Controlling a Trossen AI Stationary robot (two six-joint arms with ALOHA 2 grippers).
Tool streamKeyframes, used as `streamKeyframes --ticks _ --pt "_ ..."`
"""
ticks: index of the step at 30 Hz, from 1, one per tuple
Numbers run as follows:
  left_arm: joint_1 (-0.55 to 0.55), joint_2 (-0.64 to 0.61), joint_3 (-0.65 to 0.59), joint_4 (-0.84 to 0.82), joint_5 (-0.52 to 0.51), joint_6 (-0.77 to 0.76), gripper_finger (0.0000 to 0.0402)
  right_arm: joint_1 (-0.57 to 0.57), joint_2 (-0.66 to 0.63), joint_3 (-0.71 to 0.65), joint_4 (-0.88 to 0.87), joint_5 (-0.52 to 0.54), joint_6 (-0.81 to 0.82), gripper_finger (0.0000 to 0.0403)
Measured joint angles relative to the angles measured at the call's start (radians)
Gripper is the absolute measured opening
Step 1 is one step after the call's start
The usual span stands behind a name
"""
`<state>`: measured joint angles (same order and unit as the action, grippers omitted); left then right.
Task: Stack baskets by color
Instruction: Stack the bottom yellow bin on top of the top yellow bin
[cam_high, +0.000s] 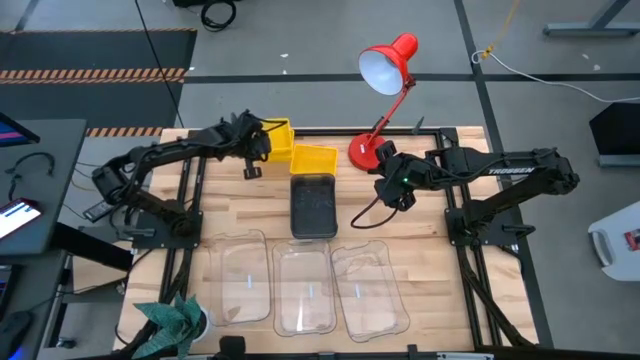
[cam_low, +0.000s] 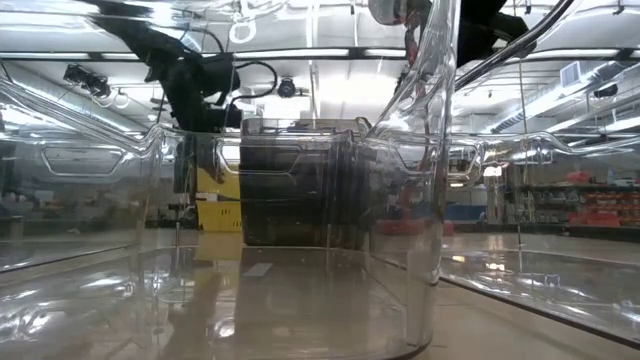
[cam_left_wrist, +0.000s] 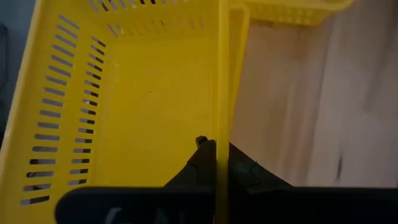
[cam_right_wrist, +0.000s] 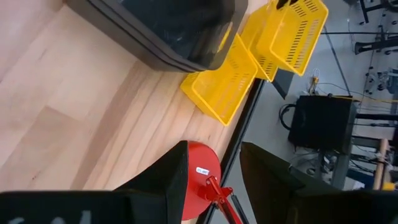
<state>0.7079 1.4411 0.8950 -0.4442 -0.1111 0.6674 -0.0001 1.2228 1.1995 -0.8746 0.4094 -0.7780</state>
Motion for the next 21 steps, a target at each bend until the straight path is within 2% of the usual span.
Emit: streamKeyframes --ticks 11,15,21 --pt "-0.040 0.045 0.000 0.015 0.004 -0.033 0.0006 0.001 0.000 0.000 -0.001 -0.015 0.001 0.0150" --pt "-0.040 0.045 0.000 0.014 0.009 -0.092 0.0009 0.001 0.000 0.000 -0.001 -0.015 0.001 0.0150" --pt "-0.040 0.045 0.000 0.008 0.037 -0.179 0.0062 0.001 0.000 0.000 -0.001 -0.015 0.000 0.0150"
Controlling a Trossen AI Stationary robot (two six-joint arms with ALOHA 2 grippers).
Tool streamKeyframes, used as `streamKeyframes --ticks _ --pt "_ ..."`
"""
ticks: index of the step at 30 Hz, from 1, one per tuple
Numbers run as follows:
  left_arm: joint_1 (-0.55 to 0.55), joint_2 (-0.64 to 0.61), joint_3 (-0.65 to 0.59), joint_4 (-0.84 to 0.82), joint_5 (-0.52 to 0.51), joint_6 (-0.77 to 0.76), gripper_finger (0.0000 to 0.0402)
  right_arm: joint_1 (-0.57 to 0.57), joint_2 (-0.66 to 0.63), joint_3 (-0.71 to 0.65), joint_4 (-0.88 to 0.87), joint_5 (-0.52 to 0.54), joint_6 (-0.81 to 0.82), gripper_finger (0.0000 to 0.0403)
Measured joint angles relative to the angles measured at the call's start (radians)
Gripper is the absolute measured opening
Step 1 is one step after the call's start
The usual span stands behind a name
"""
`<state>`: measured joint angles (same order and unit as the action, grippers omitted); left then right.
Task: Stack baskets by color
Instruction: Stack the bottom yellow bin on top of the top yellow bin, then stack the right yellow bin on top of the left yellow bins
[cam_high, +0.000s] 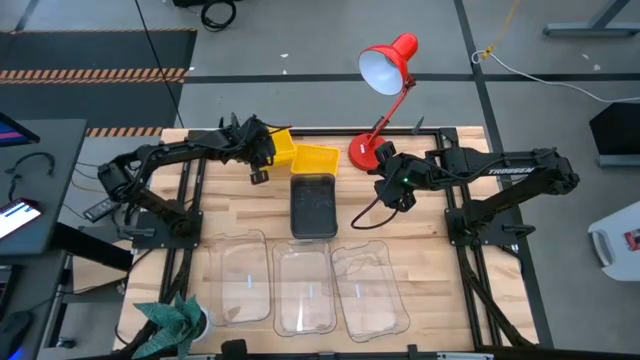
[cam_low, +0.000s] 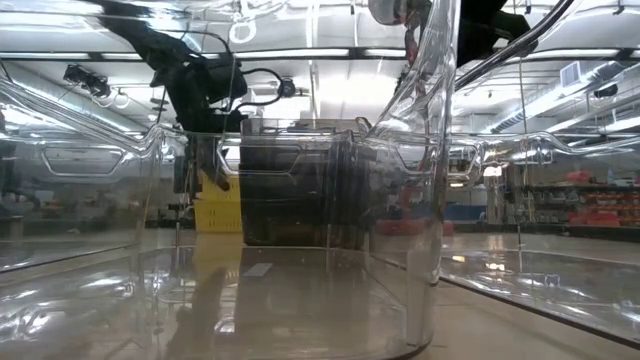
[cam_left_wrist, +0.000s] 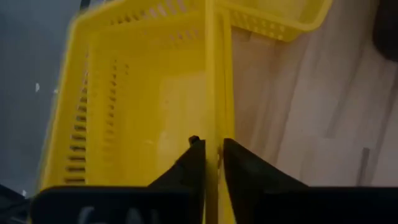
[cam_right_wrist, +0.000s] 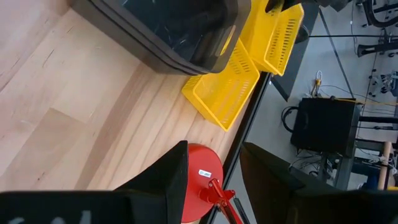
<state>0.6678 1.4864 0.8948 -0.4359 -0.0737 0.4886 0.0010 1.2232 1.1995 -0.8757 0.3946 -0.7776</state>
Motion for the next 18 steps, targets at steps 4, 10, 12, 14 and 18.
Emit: streamKeyframes --ticks 4,10,12,14,18 --pt "0.000 -0.017 0.000 -0.012 -0.001 -0.007 0.0110 0.000 0.000 0.000 0.000 0.000 0.000 0.0150" --pt "-0.003 -0.089 0.000 -0.044 -0.008 -0.038 0.0150 -0.001 0.000 -0.005 0.007 -0.003 0.000 0.0150" --pt "-0.012 -0.124 0.000 -0.073 0.016 -0.064 0.0152 -0.012 0.000 -0.029 0.042 -0.015 -0.004 0.0150" --pt "-0.027 -0.156 0.000 -0.084 0.049 -0.078 0.0150 -0.033 0.000 -0.065 0.088 -0.047 -0.029 0.0150" --pt "-0.056 -0.211 0.001 -0.089 0.061 -0.115 0.0141 -0.076 0.001 -0.145 0.199 -0.053 -0.109 0.0150"
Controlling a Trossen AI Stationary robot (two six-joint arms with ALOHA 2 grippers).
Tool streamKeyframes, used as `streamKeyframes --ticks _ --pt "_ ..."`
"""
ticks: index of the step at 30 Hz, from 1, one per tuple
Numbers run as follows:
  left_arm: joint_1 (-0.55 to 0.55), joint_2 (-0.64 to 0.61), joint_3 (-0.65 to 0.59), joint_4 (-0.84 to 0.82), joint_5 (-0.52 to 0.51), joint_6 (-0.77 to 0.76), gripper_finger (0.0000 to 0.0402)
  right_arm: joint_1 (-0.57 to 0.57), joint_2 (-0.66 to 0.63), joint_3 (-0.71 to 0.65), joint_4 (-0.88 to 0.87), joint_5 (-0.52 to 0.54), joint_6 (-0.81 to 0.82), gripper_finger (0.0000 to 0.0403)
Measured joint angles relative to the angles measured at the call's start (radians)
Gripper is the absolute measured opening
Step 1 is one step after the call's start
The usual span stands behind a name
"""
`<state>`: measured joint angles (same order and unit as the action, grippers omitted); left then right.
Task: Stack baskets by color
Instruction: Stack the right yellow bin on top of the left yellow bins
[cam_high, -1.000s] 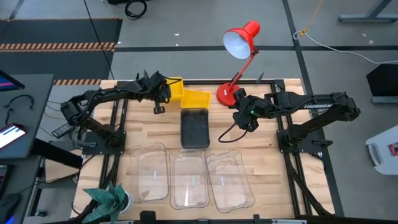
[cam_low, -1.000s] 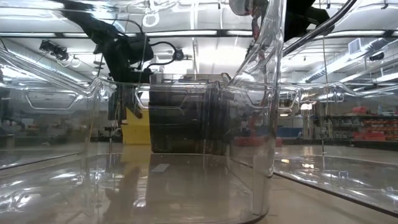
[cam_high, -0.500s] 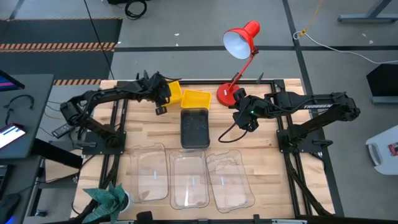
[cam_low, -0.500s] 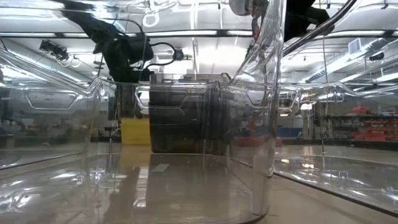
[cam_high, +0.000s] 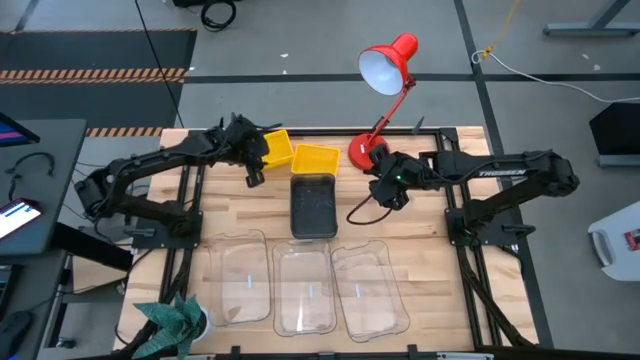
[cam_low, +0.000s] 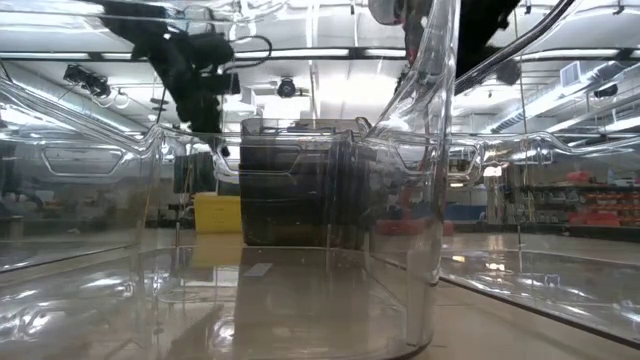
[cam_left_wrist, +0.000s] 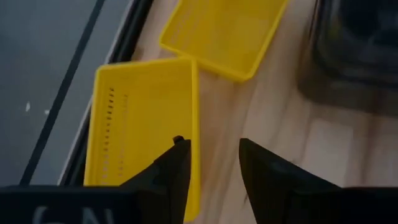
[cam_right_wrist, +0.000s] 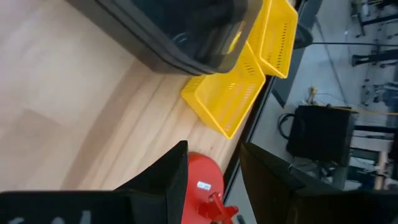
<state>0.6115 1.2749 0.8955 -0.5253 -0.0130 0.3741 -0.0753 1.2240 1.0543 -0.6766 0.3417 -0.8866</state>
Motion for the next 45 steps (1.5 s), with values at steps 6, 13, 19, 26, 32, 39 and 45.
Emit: streamKeyframes --ticks 6,13,19,26,32,39,45 --pt "-0.069 -0.041 0.000 0.001 0.070 -0.060 0.0132 -0.077 0.000 -0.108 0.215 -0.088 -0.097 0.0150" --pt "-0.233 -0.047 -0.101 0.192 0.071 -0.128 0.0119 -0.144 0.001 -0.186 0.505 -0.105 0.082 0.0150" --pt "-0.329 -0.077 -0.228 0.394 0.052 -0.178 0.0116 -0.193 0.054 -0.185 0.474 -0.162 0.173 0.0142" --pt "-0.358 -0.083 -0.233 0.400 0.053 -0.222 0.0116 -0.259 0.216 -0.037 0.361 -0.174 0.225 0.0117" --pt "-0.414 -0.082 -0.240 0.393 0.053 -0.232 0.0116 -0.304 0.320 0.095 0.240 -0.223 0.228 0.0115" --pt "-0.442 -0.084 -0.367 0.563 0.051 -0.290 0.0116 -0.385 0.415 0.219 0.125 -0.307 0.308 0.0114" --pt "-0.447 -0.199 -0.431 0.584 0.032 -0.311 0.0116 -0.452 0.509 0.330 0.008 -0.363 0.376 0.0114"
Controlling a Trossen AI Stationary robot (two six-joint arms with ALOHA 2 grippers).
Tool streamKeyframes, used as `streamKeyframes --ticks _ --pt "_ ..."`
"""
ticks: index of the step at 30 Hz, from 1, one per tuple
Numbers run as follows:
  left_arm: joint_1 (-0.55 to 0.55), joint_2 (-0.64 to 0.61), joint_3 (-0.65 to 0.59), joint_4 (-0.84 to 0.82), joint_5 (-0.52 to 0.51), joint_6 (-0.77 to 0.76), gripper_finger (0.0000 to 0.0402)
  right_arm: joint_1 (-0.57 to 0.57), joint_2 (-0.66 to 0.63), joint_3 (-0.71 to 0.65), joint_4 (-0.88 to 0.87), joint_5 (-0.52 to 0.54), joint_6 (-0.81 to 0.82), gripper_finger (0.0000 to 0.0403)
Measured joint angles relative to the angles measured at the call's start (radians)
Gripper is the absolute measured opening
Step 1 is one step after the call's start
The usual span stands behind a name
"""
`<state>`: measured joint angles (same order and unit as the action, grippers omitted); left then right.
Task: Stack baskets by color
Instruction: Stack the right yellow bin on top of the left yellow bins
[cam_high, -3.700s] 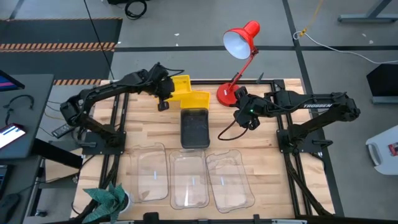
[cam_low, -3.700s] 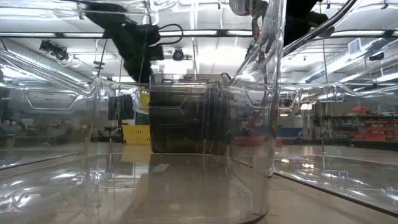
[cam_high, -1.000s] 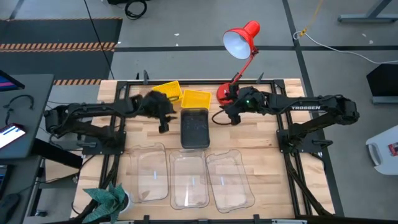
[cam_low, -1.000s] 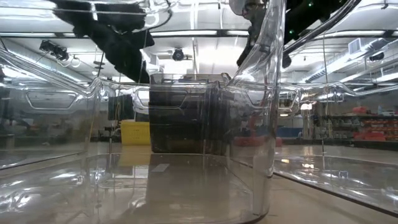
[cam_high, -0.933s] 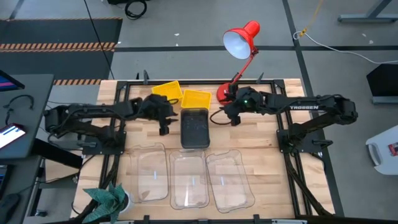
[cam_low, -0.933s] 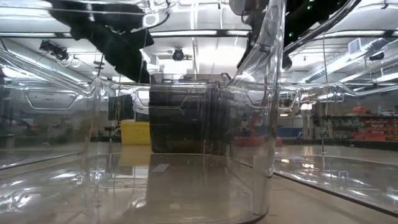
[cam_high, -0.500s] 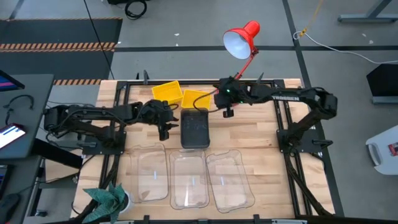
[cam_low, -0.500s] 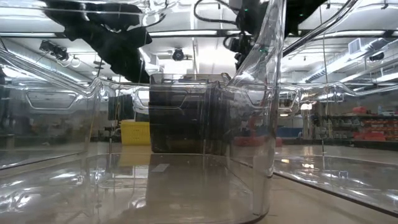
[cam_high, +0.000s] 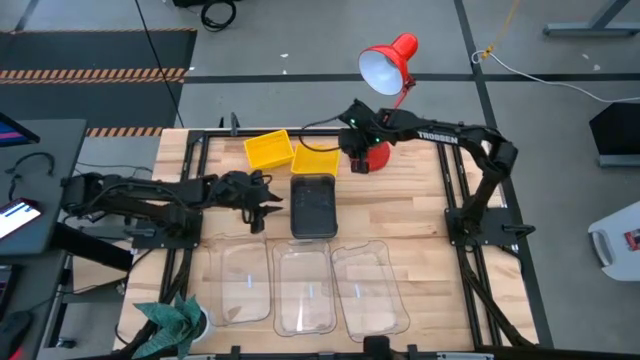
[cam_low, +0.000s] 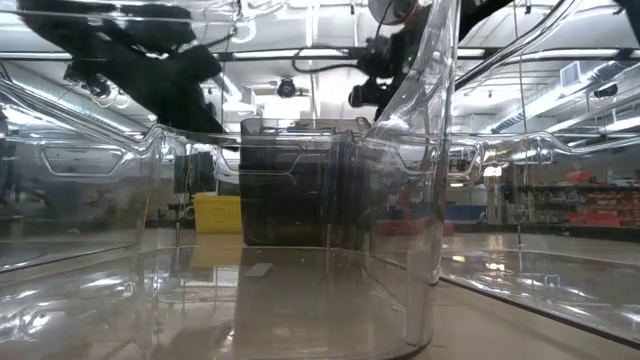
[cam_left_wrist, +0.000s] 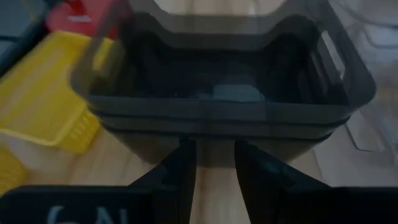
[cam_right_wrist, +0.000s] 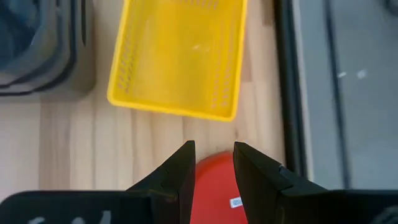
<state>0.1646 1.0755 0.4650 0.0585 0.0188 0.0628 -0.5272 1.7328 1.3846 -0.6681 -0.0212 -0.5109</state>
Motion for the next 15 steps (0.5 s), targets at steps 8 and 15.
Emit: streamKeyframes --ticks 8,15 --pt "0.002 -0.177 -0.060 -0.007 -0.051 -0.007 0.0116 -0.039 0.083 0.018 -0.008 -0.061 -0.160 0.0115" --pt "0.002 -0.199 -0.066 -0.018 -0.052 -0.026 0.0116 0.011 0.135 0.018 -0.021 -0.071 -0.145 0.0141"
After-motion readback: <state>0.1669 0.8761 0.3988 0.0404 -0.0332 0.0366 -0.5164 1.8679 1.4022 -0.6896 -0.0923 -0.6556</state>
